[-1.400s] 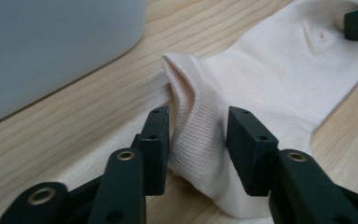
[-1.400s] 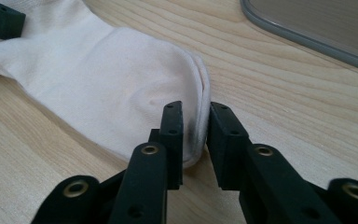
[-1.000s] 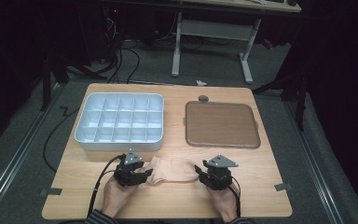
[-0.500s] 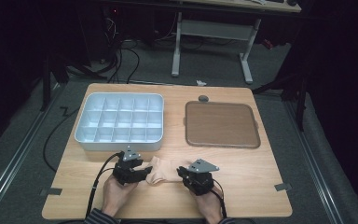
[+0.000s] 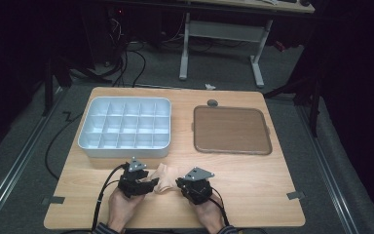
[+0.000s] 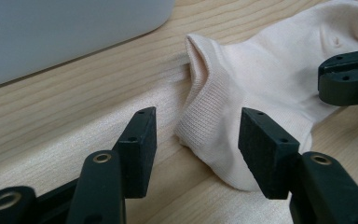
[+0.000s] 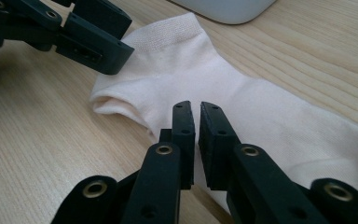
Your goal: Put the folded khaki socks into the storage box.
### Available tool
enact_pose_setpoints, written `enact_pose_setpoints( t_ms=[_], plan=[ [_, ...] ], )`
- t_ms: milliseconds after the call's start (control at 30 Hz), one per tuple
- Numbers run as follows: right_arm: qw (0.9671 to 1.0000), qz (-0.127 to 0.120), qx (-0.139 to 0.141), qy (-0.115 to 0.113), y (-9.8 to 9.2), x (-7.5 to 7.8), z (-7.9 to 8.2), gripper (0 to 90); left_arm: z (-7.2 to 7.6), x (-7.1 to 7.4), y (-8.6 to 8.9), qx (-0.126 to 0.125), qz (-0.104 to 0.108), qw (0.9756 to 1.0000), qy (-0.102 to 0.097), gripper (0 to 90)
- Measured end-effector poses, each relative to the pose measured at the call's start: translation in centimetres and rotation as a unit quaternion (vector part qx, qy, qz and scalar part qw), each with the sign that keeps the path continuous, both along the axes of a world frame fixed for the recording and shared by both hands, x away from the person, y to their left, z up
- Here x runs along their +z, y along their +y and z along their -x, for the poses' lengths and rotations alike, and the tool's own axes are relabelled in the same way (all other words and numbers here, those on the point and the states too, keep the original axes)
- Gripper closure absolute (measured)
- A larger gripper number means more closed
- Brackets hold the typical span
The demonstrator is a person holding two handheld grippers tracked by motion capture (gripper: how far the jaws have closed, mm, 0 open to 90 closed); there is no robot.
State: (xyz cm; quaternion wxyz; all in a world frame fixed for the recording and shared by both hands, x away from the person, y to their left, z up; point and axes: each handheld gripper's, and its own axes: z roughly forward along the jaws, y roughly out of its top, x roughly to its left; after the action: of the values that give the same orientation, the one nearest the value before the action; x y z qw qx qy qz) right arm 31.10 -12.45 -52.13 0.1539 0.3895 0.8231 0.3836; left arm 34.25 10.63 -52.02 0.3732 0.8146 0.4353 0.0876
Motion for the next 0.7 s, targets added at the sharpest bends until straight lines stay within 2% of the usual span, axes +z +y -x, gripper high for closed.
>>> enact_pose_setpoints(
  t_ms=[167,267,367,467,700],
  plan=[
    [1.0000,-0.003,0.004,-0.002,0.28,0.05,-0.06,84.9,-0.01,-0.28,-0.30,-0.002,-0.005,1.0000,0.004,49.5],
    [1.0000,0.004,0.006,0.004,0.49,-0.20,-0.14,84.8,0.04,-0.31,-0.22,0.000,0.000,1.0000,0.006,51.9],
    [0.9999,0.010,0.010,0.008,0.61,-0.53,-0.27,84.8,0.16,-0.31,-0.25,0.000,-0.007,1.0000,0.001,54.1],
    [0.9998,0.015,0.010,0.011,0.60,-0.74,-0.18,84.7,0.20,-0.33,-0.28,0.002,-0.013,0.9999,-0.004,58.1],
    [0.9998,0.018,0.011,0.006,0.60,-0.83,-0.14,84.8,0.14,-0.39,-0.42,-0.001,-0.006,1.0000,0.000,69.5]
  ],
)
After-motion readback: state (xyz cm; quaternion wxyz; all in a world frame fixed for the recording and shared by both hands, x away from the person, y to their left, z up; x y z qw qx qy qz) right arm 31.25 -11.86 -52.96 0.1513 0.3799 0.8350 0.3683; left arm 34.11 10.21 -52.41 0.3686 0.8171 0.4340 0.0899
